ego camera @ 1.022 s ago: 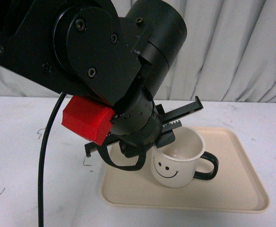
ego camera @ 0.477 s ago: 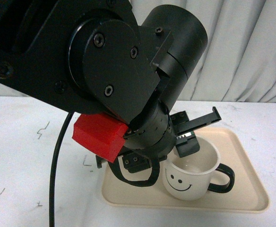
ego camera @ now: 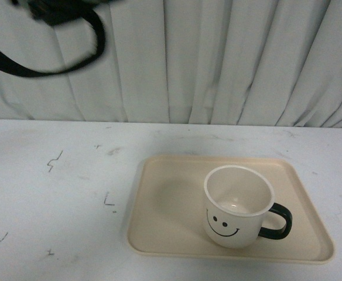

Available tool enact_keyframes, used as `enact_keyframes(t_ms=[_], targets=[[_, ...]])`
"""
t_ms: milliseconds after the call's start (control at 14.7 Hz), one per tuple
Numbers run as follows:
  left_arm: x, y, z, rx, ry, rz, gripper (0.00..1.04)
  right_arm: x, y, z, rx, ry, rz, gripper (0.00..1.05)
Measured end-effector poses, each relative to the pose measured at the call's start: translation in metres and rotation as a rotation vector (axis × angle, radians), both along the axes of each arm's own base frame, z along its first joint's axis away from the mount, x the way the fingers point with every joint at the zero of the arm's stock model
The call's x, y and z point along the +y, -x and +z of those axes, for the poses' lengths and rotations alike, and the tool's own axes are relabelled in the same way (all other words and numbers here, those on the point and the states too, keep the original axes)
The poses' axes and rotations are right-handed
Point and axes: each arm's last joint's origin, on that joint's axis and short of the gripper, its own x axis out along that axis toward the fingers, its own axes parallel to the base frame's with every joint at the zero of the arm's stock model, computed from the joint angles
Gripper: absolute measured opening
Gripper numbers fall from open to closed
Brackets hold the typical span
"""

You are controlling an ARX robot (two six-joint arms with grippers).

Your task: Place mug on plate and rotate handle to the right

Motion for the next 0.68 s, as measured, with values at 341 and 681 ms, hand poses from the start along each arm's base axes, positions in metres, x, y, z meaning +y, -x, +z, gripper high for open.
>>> enact_keyframes(t_ms=[341, 681], targets=[[0.098, 0.062, -0.055, -0.087, -0.200, 0.263, 0.24, 0.000, 0.000, 0.000, 0.000, 0.000, 0.000, 0.98], [0.138, 0.102, -0.078, -0.079, -0.209, 0.261, 0.02, 0.000, 0.000, 0.000, 0.000, 0.000, 0.000, 0.98]])
